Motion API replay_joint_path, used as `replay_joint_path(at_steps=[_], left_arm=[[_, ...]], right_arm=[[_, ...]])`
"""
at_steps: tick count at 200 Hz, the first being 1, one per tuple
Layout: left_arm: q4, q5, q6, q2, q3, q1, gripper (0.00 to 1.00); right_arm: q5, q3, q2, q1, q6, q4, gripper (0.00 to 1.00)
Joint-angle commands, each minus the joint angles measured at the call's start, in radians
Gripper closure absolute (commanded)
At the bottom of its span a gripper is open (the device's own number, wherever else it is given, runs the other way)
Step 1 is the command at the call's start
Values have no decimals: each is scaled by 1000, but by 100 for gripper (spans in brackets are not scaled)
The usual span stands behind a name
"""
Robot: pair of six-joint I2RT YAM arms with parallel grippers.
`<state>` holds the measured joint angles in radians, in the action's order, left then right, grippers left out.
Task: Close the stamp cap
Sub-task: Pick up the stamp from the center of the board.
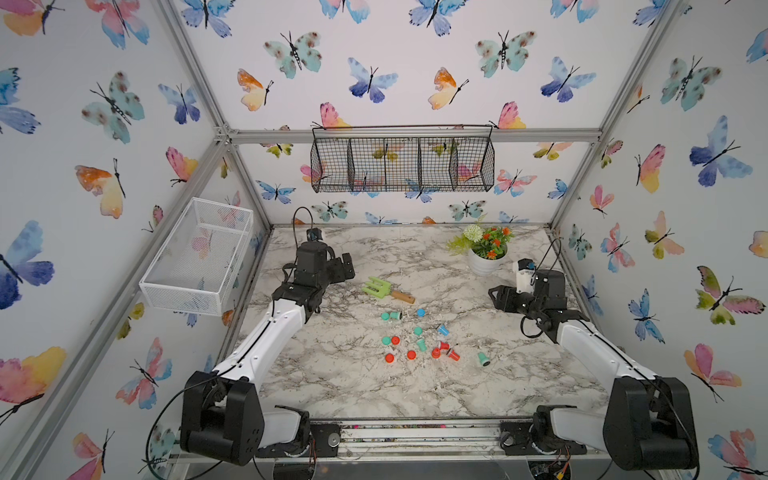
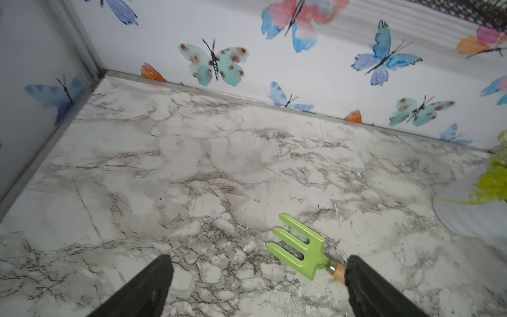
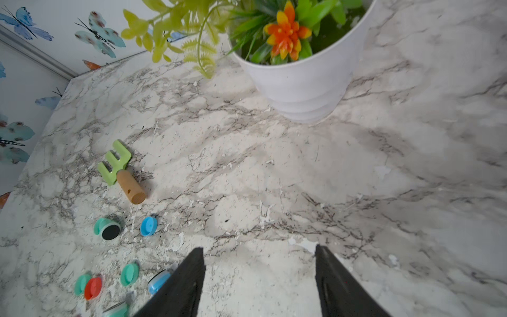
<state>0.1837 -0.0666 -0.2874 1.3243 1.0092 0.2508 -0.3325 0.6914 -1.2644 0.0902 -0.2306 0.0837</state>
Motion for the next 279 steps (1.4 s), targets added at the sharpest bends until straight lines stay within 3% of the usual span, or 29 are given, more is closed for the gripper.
replay_joint_path(at_steps=[1,31,77,149,279], left_arm=[[166,110,69,9,3,4,1],[148,80,84,0,-36,2,1],[126,68,62,-55,-85,2,1],[124,35,70,-88,-84,2,1],[124,32,71,-85,-87,2,2]], right_arm=[[-9,48,-26,89,0,156,35],[133,120,-102,263,33,232,38],[227,192,-220,389,120,260,46],[269,291,-377,501,292,341,53],[293,259,-412,582,319,322,59]])
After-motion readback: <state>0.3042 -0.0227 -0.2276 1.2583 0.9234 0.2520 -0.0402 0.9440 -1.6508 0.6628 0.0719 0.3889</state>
